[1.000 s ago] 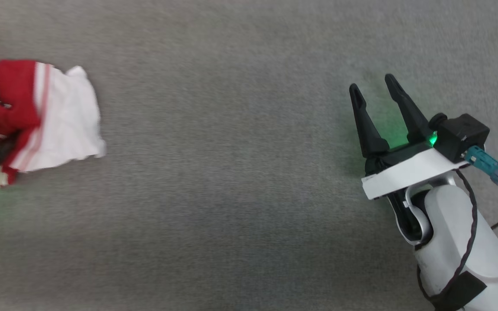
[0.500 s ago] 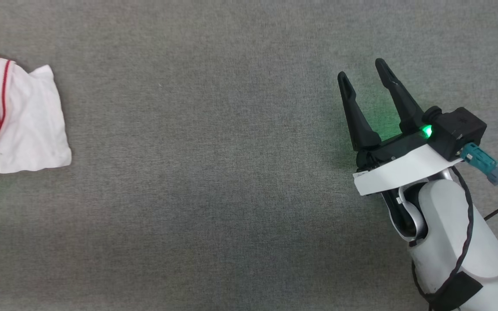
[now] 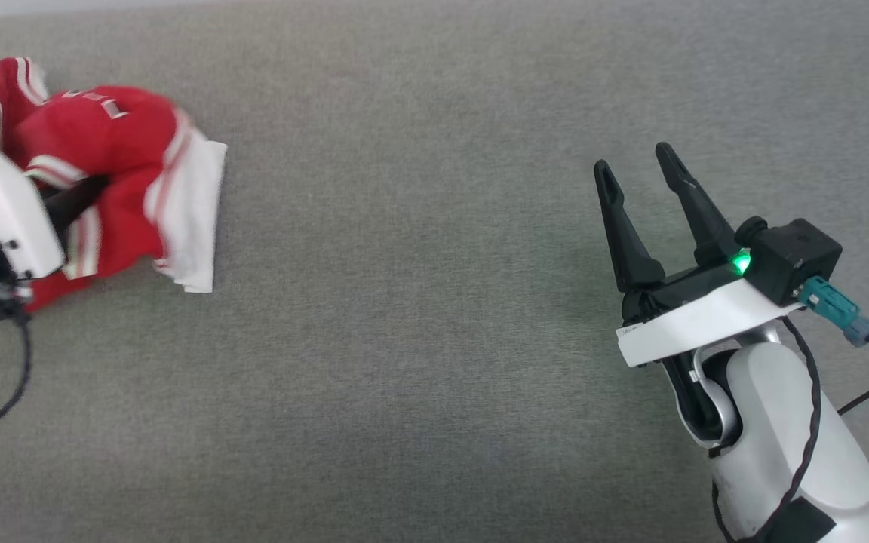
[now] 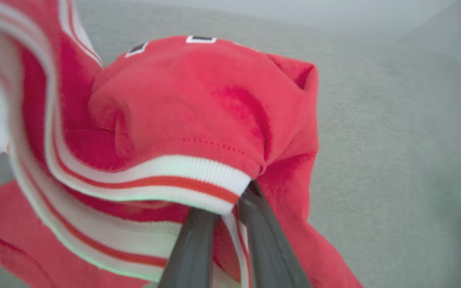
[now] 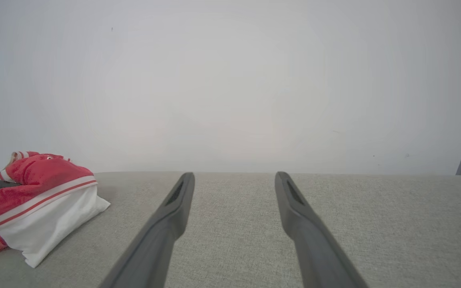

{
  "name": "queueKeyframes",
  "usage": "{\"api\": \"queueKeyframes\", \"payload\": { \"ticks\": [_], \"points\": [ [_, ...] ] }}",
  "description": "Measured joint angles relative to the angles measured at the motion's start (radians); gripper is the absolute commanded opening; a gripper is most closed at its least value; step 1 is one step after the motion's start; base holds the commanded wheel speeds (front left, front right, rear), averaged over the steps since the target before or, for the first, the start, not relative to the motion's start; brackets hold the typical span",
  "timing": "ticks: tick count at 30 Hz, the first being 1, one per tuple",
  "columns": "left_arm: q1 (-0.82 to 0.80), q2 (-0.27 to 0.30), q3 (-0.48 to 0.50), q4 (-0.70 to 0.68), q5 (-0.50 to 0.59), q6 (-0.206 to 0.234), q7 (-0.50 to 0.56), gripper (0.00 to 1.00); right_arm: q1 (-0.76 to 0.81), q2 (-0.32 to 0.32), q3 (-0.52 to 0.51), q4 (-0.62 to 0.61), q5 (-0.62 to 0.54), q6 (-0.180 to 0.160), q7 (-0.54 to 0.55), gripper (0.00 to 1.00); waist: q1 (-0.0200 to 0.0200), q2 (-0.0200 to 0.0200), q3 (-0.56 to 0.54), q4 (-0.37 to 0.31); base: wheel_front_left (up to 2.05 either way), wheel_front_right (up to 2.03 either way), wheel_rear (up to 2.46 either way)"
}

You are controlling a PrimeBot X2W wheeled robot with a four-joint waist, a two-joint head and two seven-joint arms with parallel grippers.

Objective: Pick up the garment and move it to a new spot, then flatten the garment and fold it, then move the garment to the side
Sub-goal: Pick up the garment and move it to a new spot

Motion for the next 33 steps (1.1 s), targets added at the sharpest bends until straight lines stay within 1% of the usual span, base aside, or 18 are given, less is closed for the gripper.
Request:
{"api": "queueKeyframes", "payload": {
  "ticks": [3, 8, 11, 13, 16, 20, 22, 24, 26, 30, 33],
  "points": [
    [-0.012, 0.003, -0.030, -0.105, -0.020, 0.000, 0.022, 0.00, 0.016, 0.013, -0.015, -0.006, 0.006, 0.000, 0.000, 1.00, 0.0000, 0.0000, -0.016, -0.017, 0.00, 0.00, 0.00],
    [-0.040, -0.012, -0.105, -0.267, -0.021, 0.000, 0.058, 0.00, 0.039, 0.029, -0.052, -0.019, 0.016, 0.000, 0.000, 1.00, 0.0000, 0.0000, -0.023, -0.066, 0.00, 0.00, 0.00],
    [-0.074, -0.047, -0.152, -0.325, -0.015, 0.000, 0.079, 0.00, 0.044, 0.040, -0.072, -0.033, 0.021, 0.000, 0.000, 1.00, 0.0000, 0.0000, -0.019, -0.105, 0.00, 0.00, 0.00],
    [-0.098, -0.084, -0.175, -0.334, -0.016, 0.000, 0.087, 0.00, 0.052, 0.048, -0.087, -0.040, 0.024, 0.000, 0.000, 1.00, 0.0000, 0.0000, -0.014, -0.134, 0.00, 0.00, 0.00],
    [-0.142, -0.157, -0.220, -0.323, -0.004, 0.000, 0.093, 0.00, 0.059, 0.059, -0.102, -0.049, 0.034, 0.000, 0.000, 1.00, 0.0000, 0.0000, -0.003, -0.180, 0.00, 0.00, 0.00],
    [-0.207, -0.257, -0.270, -0.271, 0.002, 0.000, 0.078, 0.00, 0.061, 0.066, -0.120, -0.066, 0.045, 0.000, 0.000, 1.00, 0.0000, 0.0000, 0.015, -0.242, 0.00, 0.00, 0.00],
    [-0.232, -0.309, -0.267, -0.234, -0.028, 0.000, 0.056, 0.00, 0.062, 0.069, -0.124, -0.069, 0.052, 0.000, 0.000, 1.00, 0.0000, 0.0000, 0.025, -0.274, 0.00, 0.00, 0.00],
    [-0.261, -0.335, -0.258, -0.197, -0.059, 0.000, 0.040, 0.00, 0.063, 0.070, -0.125, -0.071, 0.062, 0.000, 0.000, 1.00, 0.0000, 0.0000, 0.035, -0.305, 0.00, 0.00, 0.00],
    [-0.285, -0.331, -0.266, -0.148, -0.055, -0.001, 0.035, 0.00, 0.065, 0.071, -0.124, -0.074, 0.077, 0.000, 0.000, 1.00, 0.0000, 0.0000, 0.044, -0.334, 0.00, 0.00, 0.00],
    [-0.293, -0.286, -0.327, -0.046, -0.012, -0.001, 0.039, 0.00, 0.076, 0.073, -0.122, -0.079, 0.114, 0.000, 0.000, 1.00, 0.0000, 0.0000, 0.064, -0.383, 0.00, 0.00, 0.00],
    [-0.293, -0.282, -0.378, -0.010, -0.002, -0.001, 0.037, 0.00, 0.078, 0.073, -0.121, -0.083, 0.132, 0.000, 0.000, 1.00, 0.0000, 0.0000, 0.079, -0.406, 0.00, 0.00, 0.00]
  ]
}}
